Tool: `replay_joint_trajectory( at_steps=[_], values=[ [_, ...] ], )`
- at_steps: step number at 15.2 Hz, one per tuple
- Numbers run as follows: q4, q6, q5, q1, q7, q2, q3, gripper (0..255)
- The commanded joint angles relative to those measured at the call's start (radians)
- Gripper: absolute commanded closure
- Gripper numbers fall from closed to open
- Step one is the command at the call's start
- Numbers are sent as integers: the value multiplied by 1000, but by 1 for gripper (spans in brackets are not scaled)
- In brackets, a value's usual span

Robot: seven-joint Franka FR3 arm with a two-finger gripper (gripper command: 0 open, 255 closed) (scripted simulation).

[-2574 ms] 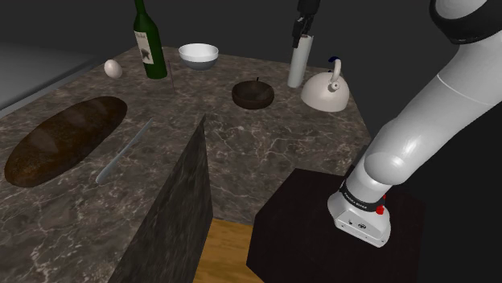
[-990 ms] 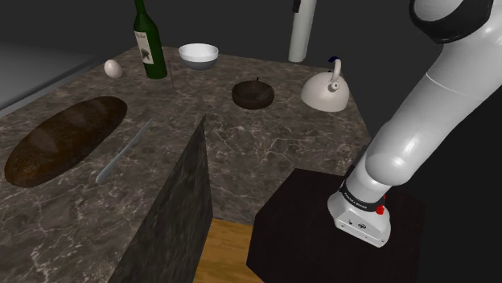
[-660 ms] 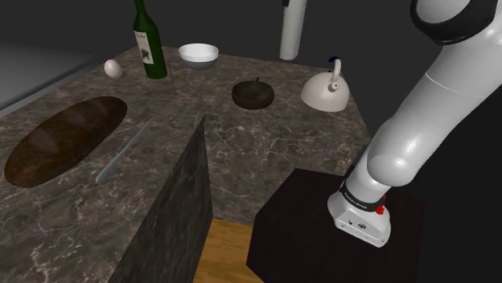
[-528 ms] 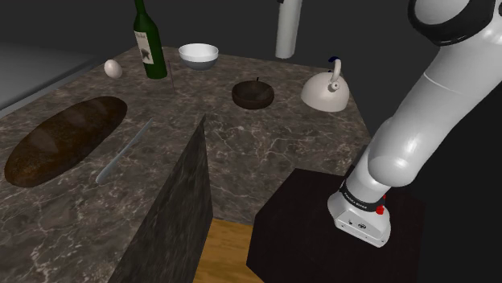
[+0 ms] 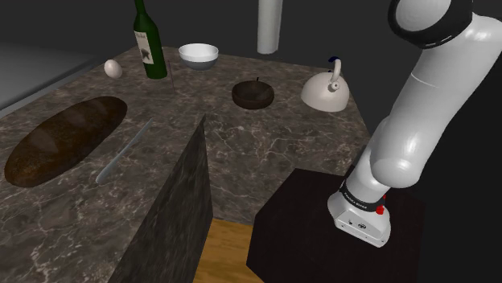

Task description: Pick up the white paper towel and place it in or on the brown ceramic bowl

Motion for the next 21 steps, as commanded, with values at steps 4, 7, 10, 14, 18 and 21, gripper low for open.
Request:
replay_joint_trajectory(
  at_steps=[4,7,10,14,18,21],
  values=[
    [-108,65,-10,17,29,-42,13,255],
    [-204,122,-18,21,37,-81,17,255],
    [-288,175,-23,23,43,-113,20,255],
    [-389,240,-29,25,51,-149,23,255],
    [-479,302,-34,26,57,-178,25,255],
    [-542,346,-37,26,62,-196,26,255]
  ],
)
